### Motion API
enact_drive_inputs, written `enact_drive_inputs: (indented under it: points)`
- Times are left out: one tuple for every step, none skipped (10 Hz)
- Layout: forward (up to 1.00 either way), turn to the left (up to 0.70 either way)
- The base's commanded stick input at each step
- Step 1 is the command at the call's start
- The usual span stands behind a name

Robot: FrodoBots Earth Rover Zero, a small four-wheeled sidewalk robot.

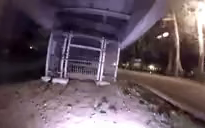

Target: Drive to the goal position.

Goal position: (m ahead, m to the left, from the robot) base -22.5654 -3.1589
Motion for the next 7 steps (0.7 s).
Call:
enact_drive_inputs:
  points:
    - [0.29,0.00]
    - [0.28,0.00]
    - [0.20,0.00]
    - [0.00,0.00]
    - [0.00,0.00]
    - [0.00,0.00]
    - [0.00,0.00]
